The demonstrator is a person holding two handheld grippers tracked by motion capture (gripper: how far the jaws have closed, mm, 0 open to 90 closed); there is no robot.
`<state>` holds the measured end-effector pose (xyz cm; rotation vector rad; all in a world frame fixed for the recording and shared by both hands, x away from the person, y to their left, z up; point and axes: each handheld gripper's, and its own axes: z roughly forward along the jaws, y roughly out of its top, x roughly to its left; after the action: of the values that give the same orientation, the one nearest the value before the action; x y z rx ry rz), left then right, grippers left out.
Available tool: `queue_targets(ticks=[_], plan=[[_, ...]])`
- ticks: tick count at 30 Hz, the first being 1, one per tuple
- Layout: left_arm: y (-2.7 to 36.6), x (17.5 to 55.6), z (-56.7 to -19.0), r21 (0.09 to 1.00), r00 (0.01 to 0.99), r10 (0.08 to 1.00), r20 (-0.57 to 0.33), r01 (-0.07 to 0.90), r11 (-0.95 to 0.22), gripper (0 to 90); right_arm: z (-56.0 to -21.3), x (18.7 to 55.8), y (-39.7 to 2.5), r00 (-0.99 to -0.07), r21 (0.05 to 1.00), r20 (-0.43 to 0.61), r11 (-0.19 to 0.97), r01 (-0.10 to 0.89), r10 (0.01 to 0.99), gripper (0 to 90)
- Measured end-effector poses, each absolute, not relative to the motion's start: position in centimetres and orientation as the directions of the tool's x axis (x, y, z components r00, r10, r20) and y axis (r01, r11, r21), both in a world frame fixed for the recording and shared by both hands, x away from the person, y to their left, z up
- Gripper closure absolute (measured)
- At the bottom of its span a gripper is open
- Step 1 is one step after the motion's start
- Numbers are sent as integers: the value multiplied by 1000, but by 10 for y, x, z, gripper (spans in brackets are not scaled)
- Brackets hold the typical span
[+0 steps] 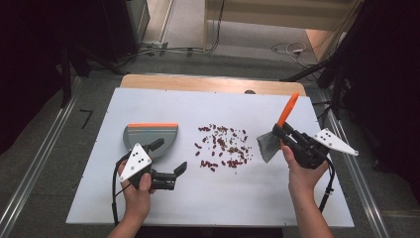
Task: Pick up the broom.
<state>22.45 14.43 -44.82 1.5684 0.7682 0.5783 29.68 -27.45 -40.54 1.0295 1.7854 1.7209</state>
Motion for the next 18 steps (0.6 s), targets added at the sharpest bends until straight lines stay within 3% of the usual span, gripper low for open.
queue_targets(ticks=[18], plan=[[112, 224, -445, 980, 720, 684, -118, 196, -36, 20, -399, 278, -212, -720, 984, 158, -43, 175, 676, 693]])
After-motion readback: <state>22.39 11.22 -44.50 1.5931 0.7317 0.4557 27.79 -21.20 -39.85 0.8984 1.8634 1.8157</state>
